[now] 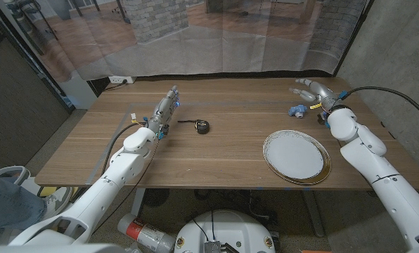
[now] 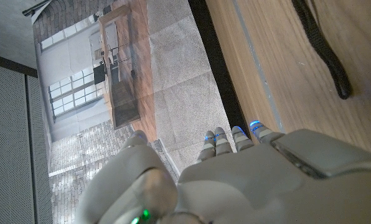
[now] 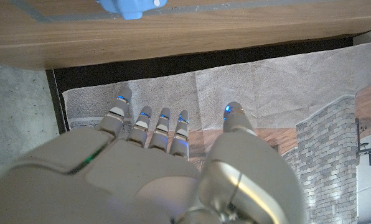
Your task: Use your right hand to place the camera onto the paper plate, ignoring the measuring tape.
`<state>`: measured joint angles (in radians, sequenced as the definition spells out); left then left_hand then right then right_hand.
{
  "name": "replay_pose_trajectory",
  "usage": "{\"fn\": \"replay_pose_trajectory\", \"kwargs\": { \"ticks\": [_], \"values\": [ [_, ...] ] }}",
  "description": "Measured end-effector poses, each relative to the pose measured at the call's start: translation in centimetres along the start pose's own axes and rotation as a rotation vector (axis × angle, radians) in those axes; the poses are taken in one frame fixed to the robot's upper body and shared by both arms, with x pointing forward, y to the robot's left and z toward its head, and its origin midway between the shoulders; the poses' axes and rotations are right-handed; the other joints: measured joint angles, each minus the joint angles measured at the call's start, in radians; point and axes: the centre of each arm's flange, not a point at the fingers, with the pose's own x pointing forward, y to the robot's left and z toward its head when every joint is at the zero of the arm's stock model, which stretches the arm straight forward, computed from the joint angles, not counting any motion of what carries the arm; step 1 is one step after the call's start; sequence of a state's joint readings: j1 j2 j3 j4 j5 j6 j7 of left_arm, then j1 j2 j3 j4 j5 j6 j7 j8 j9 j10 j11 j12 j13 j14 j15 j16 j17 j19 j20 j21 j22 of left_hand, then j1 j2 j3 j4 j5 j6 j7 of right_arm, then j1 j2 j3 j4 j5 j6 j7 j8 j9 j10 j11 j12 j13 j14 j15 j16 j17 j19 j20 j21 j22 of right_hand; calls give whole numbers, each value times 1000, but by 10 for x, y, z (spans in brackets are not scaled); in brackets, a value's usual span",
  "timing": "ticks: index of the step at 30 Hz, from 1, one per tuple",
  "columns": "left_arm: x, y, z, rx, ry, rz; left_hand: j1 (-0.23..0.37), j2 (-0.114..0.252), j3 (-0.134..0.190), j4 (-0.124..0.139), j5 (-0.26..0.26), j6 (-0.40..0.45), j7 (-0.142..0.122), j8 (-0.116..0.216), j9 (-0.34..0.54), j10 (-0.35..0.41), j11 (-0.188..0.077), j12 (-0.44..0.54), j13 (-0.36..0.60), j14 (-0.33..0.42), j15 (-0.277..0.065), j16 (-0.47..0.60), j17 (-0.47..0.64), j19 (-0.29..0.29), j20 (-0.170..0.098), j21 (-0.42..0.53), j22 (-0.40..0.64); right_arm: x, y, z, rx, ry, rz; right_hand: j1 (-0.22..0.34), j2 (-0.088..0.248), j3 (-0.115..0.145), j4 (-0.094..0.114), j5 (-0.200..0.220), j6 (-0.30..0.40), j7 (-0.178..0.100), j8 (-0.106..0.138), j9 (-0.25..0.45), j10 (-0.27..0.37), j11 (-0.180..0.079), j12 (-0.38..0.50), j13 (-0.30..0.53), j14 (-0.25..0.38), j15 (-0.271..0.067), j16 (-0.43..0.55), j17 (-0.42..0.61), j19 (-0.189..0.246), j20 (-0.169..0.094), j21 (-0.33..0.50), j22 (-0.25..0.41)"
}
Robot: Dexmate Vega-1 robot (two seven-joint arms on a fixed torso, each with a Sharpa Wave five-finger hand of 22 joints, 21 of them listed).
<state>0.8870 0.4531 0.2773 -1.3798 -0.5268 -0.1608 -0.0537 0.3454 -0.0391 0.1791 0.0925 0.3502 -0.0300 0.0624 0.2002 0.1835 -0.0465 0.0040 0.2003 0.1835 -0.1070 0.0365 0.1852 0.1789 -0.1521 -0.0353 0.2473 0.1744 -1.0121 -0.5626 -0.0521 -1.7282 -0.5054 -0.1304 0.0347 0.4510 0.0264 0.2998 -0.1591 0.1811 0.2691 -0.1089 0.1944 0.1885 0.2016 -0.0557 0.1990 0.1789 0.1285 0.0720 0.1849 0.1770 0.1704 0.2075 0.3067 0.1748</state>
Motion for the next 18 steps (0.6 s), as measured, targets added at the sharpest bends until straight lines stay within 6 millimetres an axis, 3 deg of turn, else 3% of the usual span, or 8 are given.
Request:
{"fn": "replay_pose_trajectory", "kwargs": {
  "ticks": [4, 10, 18],
  "values": [
    [-1, 0, -1, -1, 2, 0, 0, 0, 0, 0, 0, 0, 0, 0, 0, 3, 3, 0, 0, 0, 0, 0, 0, 0, 0, 0, 0, 1, -1, 1, -37, 12, 21, 8, -7, 2, -2, 4, -18, -4, -4, 0, -15, -3, -2, 0, -5, 5, -4, 0, 4, 3, -4, 0],
    [-1, 0, -1, -2, 2, 0, 0, 0, 0, 0, 0, 5, 5, 0, 0, 3, 3, 0, 0, 0, 0, 0, 0, 0, 0, 0, 0, 3, -3, 4, -79, 23, 43, 35, -24, 5, -5, 8, -71, 2, -17, 0, -43, 15, -7, 5, -22, 14, -4, 0, 6, 6, -18, 0],
    [-3, -1, -1, -4, 0, 1, 4, 4, -3, -3, 0, 5, 5, 0, 0, 3, 3, 0, 0, -4, 3, 0, 0, 0, 0, -8, 4, 5, -4, 3, -129, 48, 71, 51, -30, 5, -5, 12, -95, 6, -17, 0, -65, 18, -7, 5, -34, 16, -4, 0, 13, 5, -23, 0]
  ]
}}
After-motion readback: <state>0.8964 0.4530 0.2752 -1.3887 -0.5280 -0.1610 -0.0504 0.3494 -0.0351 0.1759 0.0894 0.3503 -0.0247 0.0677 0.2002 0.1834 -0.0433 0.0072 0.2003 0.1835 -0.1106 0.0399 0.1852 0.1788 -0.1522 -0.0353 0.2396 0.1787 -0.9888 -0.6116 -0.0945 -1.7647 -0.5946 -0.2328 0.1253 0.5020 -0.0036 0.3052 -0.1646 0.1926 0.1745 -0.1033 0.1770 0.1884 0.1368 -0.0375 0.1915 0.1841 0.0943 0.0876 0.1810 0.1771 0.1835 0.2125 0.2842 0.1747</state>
